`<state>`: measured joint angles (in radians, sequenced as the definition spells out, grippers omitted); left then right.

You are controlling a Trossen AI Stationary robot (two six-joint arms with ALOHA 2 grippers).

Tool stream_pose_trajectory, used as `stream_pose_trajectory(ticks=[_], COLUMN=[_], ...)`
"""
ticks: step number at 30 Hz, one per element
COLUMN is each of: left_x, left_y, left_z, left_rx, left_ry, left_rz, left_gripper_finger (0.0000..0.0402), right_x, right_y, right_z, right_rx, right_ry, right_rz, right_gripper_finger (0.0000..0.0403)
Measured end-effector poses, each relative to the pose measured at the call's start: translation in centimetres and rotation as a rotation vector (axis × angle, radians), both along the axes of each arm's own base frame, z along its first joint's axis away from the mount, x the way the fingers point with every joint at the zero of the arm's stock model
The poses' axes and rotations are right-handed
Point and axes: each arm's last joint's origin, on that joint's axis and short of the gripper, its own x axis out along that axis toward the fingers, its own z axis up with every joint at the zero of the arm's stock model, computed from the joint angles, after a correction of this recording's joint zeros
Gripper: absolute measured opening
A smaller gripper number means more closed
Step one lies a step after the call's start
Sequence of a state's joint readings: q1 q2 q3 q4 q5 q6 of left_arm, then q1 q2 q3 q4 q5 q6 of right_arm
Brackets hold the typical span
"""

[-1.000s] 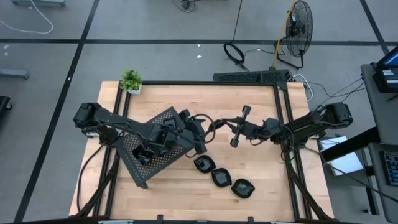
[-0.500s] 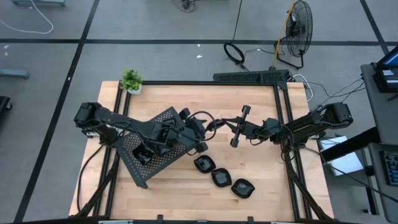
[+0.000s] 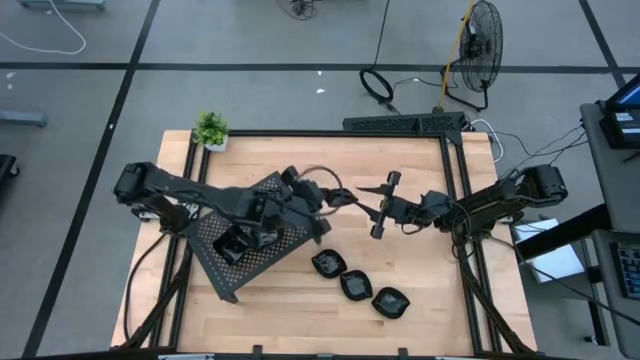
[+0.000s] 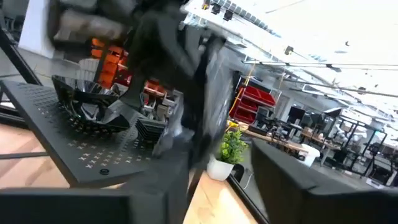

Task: Pick & Place Mini shaped plates
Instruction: Stack the leaf-shaped plate on top of the leaf-shaped plate on the shelf

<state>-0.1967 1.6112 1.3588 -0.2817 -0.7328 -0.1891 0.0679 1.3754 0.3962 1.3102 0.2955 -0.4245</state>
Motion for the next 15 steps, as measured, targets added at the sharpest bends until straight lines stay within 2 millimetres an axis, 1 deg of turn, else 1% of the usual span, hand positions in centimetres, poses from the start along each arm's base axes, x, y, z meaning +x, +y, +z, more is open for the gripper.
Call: stream_pose_trajectory(ticks=[3,6,10,13,15], left_x=[-1.6,-3.9,-7.6,-10.4,-12.0], left_y=[-0.2,-0.4,-0.8,-1.9,-2.9], left_z=[1.9,3.1,4.3,4.8,4.8], left_rx=[-0.094,-0.234,-0.425,-0.591,-0.654], left_ry=[-0.018,0.007,0.064,0.114,0.143], left_rz=[0.007,0.010,0.011,0.010,0.048], left_gripper_finger=[0.0009,0.0014,0.0005,0.0009,0.0005], right_x=[0.0,0.0,0.1,0.1,0.1], right_y=[0.0,-0.1,0.0,-0.1,-0.1], right_z=[-0.1,-0.2,-0.3,-0.3,-0.3], right_rx=[0.013,0.022,0.021,0.021,0.021], right_ry=[0.008,0.017,0.028,0.026,0.027], right_rz=[-0.005,-0.016,-0.012,-0.014,-0.013], right_gripper_finger=[0.0200,0.0229,0.0238,0.0233,0.0228])
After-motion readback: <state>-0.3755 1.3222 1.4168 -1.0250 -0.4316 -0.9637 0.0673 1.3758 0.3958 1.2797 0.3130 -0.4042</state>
